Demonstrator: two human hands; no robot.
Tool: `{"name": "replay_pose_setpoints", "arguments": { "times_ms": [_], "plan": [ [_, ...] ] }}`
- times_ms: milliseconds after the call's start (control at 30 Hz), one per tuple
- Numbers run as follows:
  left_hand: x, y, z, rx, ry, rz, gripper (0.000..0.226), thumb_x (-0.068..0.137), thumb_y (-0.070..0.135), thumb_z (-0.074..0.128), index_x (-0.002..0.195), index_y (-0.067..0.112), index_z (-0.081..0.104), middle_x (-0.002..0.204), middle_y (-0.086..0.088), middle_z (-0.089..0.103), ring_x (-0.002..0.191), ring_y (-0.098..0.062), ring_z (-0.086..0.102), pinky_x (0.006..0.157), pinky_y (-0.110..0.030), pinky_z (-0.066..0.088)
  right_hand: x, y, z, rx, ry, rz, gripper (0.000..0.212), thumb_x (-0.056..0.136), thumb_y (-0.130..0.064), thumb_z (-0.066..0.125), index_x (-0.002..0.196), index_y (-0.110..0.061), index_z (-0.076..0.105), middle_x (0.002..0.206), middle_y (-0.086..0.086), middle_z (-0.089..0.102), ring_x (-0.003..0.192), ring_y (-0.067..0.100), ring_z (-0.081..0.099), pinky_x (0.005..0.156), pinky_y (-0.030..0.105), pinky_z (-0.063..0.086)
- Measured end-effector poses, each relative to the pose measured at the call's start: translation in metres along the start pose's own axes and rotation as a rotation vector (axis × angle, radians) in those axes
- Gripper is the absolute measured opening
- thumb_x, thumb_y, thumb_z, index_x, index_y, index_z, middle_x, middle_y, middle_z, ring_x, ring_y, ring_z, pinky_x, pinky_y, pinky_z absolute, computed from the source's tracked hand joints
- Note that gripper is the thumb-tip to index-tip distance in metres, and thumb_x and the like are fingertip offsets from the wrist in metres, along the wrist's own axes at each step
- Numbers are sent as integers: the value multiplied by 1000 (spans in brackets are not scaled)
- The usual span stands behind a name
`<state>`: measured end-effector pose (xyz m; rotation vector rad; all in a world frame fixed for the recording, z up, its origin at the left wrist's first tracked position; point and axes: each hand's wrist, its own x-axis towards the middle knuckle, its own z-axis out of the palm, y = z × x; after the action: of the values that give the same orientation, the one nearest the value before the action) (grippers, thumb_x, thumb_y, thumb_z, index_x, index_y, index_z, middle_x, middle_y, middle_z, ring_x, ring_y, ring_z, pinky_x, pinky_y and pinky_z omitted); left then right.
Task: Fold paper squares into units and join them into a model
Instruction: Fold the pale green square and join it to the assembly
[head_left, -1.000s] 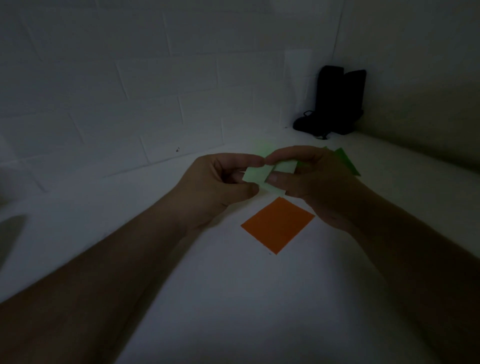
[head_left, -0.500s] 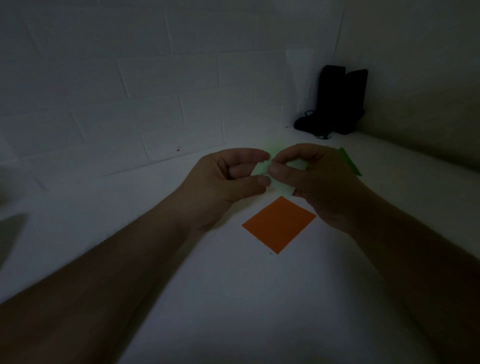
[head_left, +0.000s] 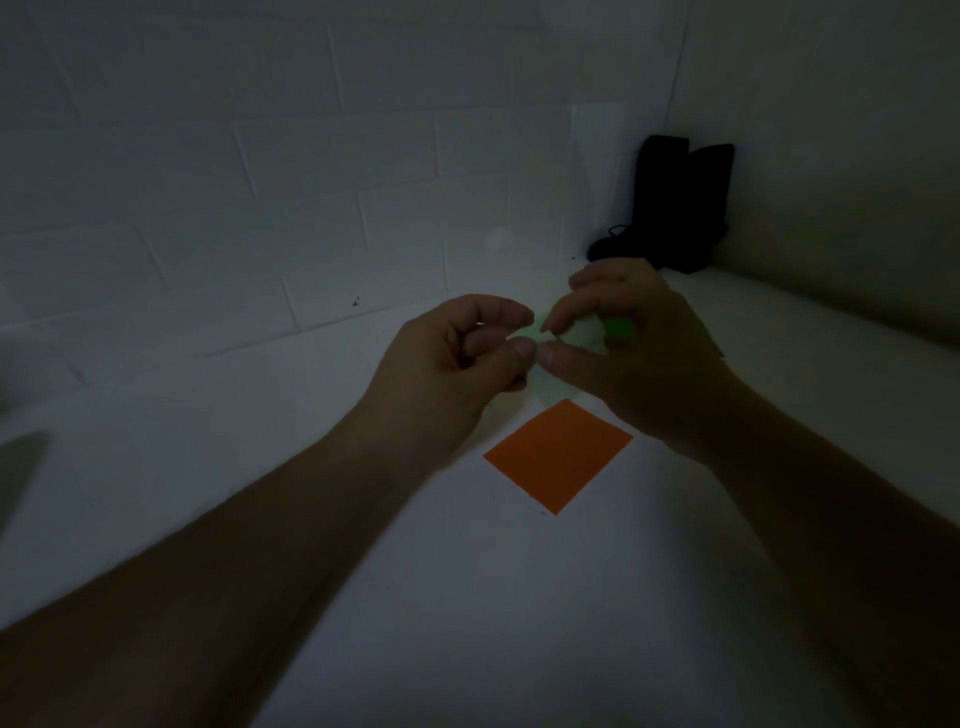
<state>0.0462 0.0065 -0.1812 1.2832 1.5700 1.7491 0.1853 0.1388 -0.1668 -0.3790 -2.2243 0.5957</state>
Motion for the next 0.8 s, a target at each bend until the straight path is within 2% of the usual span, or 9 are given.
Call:
{"name": "replay_pose_setpoints", "arguments": {
  "times_ms": [100, 233, 367, 433, 533, 667, 800],
  "plan": [
    [0, 0, -2, 79, 9, 11, 21, 94, 6, 69, 107, 23, 73, 93, -4, 77, 83, -20, 73, 86, -37, 62, 0, 1, -2, -12, -52, 40, 18, 75, -42, 76, 86, -45, 62, 117, -10, 53, 108, -8, 48, 83, 3, 38],
    [-1, 4, -3, 131, 32, 35, 23, 91, 6, 73, 104, 25, 75, 91, 1, 77, 80, -13, 73, 79, -24, 59, -2, -8, 0, 78, -52, 0, 9, 77, -36, 72, 78, -35, 63, 97, -9, 63, 92, -2, 57, 76, 7, 45],
    [-2, 7, -2, 136, 52, 44, 25, 90, 3, 73, 101, 25, 76, 87, 9, 78, 80, -6, 73, 75, -17, 57, -4, -9, 1, 255, -52, 112, 15, 85, -17, 76, 76, -27, 69, 83, -8, 69, 78, 4, 67, 67, 16, 54],
    [-2, 7, -1, 146, 57, 51, 24, 89, 4, 75, 102, 25, 76, 90, 4, 78, 83, -11, 74, 77, -19, 58, -4, -11, 2, 253, -40, 116, 18, 86, -13, 76, 74, -26, 70, 77, -7, 69, 75, 5, 67, 65, 16, 54],
    [-3, 5, -1, 141, 70, 49, 24, 85, 10, 80, 104, 25, 78, 92, -10, 76, 89, -24, 73, 83, -28, 62, -4, -12, 4, 289, -4, 154, 18, 88, -12, 74, 74, -23, 71, 80, -8, 70, 73, 6, 67, 62, 16, 55],
    [-2, 6, -1, 88, 94, 27, 23, 83, 7, 81, 99, 22, 79, 88, -4, 78, 83, -14, 74, 76, -20, 59, -5, -12, 7, 351, 22, 212, 17, 88, -8, 74, 73, -17, 71, 83, -4, 69, 74, 12, 67, 63, 25, 58],
    [-1, 7, -1, 27, 90, 12, 21, 83, 2, 78, 98, 17, 78, 90, -4, 79, 86, -18, 76, 77, -21, 60, -6, -15, 6, 400, 22, 210, 21, 86, -3, 74, 71, -17, 70, 81, -5, 70, 73, 3, 66, 66, 20, 57]
  ]
}}
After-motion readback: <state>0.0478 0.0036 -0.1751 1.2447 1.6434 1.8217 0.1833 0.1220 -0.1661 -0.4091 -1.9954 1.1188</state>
